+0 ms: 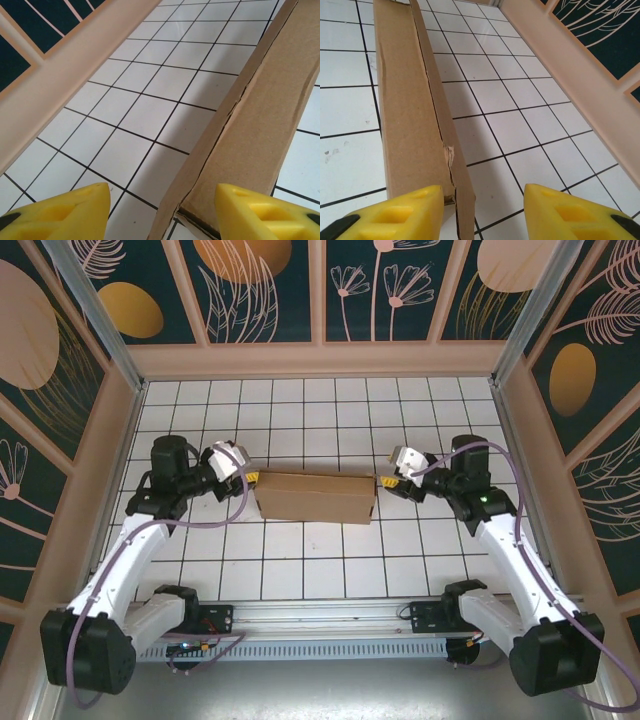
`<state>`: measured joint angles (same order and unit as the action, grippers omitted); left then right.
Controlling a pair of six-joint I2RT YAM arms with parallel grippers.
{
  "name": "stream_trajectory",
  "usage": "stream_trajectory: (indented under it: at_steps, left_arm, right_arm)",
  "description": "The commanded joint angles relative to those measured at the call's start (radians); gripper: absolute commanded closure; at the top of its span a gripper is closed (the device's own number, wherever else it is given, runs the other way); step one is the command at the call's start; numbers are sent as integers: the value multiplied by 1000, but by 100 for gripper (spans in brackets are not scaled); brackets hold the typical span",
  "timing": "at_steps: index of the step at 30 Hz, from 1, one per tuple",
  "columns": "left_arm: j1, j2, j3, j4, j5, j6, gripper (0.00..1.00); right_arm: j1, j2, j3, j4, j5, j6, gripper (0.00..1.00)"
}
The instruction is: Fold the paper box
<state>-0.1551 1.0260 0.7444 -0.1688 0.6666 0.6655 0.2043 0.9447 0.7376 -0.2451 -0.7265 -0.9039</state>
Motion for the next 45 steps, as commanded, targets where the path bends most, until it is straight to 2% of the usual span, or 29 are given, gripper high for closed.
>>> stream_trajectory:
  at_steps: [1,4,7,10,20,38,45]
  left_arm:
    - [7,-36,-6,9,31,-1,44]
    - [6,-84,-75,62,4,-20,45]
    - [6,-142,-132,113,-31,-46,41]
    - [6,-176,-161,131,-57,-49,41]
    - [6,-148,-160,146,-82,-66,43]
    - [6,-34,-96,160,-87,-72,64]
    - [6,-14,-80,152,-102,-66,72]
  right_arm:
    - [-6,-16,-14,58,-25,4,55]
    - [-2,-23,-28,55,-27,-1,56]
    - [2,-64,-64,62,-12,-8,56]
    - [10,-103,-91,68,-10,-3,56]
    - [39,-105,-121,82,32,-11,56]
    - [64,-23,-94,85,96,-39,68]
    - [80,19,-72,84,96,-29,79]
